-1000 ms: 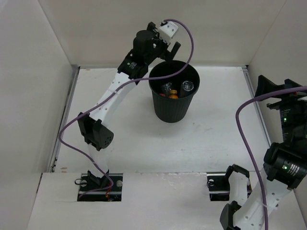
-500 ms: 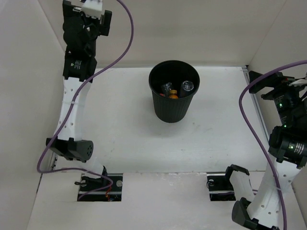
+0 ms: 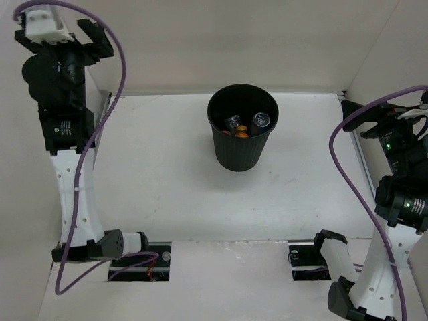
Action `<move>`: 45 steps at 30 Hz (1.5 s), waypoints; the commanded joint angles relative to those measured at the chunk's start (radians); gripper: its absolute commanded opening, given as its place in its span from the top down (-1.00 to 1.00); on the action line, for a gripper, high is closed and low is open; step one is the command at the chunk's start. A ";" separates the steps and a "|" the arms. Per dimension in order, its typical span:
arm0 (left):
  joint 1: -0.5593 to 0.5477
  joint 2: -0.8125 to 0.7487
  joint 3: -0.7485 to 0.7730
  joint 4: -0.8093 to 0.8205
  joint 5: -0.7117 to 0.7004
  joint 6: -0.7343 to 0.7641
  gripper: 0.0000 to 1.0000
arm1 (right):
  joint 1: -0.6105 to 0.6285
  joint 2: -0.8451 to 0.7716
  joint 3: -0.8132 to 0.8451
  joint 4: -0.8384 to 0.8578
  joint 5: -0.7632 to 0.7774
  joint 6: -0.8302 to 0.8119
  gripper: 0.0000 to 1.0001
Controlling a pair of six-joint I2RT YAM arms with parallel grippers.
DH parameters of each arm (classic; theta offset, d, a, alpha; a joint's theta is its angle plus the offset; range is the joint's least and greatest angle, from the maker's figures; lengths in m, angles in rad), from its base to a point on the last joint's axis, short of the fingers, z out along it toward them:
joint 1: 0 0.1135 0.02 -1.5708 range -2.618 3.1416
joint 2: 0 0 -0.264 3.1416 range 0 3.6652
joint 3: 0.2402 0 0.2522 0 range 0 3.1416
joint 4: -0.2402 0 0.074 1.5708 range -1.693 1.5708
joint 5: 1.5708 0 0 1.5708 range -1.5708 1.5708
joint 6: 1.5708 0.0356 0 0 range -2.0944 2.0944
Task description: Put the plastic bottles in the bin
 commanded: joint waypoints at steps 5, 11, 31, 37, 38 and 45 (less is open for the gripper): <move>0.139 -0.074 -0.068 0.138 0.298 -0.514 -1.00 | 0.012 -0.033 0.030 0.060 -0.050 -0.001 -1.00; 0.216 -0.100 -0.174 0.552 0.658 -0.841 -1.00 | 0.035 -0.080 -0.007 0.132 -0.163 0.025 -1.00; 0.783 -0.381 -0.853 0.512 0.783 -0.766 -1.00 | 0.006 0.015 -0.012 -0.015 -0.056 -0.097 -0.89; 0.846 -0.399 -0.876 0.476 0.812 -0.763 -1.00 | 0.046 0.111 0.054 -0.066 0.010 -0.091 -0.37; 0.842 -0.400 -0.876 0.473 0.823 -0.763 -1.00 | 0.058 0.124 0.060 -0.061 0.003 -0.096 0.44; 0.757 -0.393 -0.892 0.393 0.948 -0.740 -1.00 | 0.174 0.263 0.108 -0.090 -0.005 -0.111 0.79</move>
